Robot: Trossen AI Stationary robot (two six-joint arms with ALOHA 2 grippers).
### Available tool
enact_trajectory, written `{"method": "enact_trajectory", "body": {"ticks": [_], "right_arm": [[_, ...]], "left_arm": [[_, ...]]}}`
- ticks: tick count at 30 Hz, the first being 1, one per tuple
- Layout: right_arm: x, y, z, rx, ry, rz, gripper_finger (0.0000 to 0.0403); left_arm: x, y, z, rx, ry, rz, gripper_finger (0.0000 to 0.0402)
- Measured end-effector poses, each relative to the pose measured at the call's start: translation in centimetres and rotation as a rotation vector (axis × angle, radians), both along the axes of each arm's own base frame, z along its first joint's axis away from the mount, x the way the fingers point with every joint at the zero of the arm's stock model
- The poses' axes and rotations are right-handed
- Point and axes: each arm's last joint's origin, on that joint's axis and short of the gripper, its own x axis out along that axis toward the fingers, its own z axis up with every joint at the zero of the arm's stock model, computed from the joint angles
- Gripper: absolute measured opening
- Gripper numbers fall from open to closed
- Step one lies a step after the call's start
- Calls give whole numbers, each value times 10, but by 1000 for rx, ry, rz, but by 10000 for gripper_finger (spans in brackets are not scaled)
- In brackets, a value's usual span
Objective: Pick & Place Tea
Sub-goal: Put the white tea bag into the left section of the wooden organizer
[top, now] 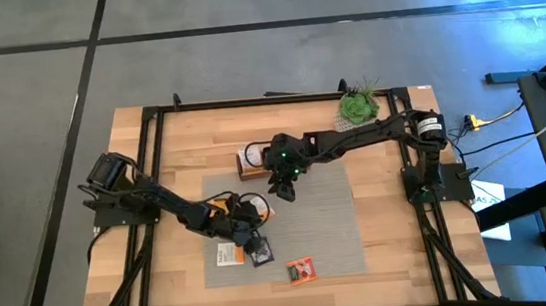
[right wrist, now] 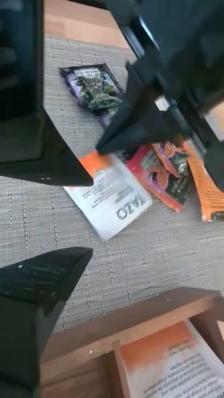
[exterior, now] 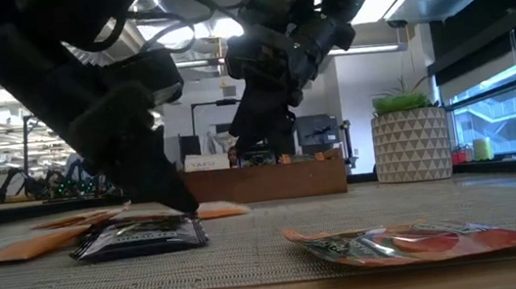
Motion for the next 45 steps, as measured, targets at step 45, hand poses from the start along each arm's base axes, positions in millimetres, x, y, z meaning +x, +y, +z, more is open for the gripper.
{"method": "enact_trajectory", "body": {"ticks": [45], "right_arm": [[24,12,-16,-27,103,-121,207]], "left_arm": [[3,-2,-22,36,54,-40,12]]}}
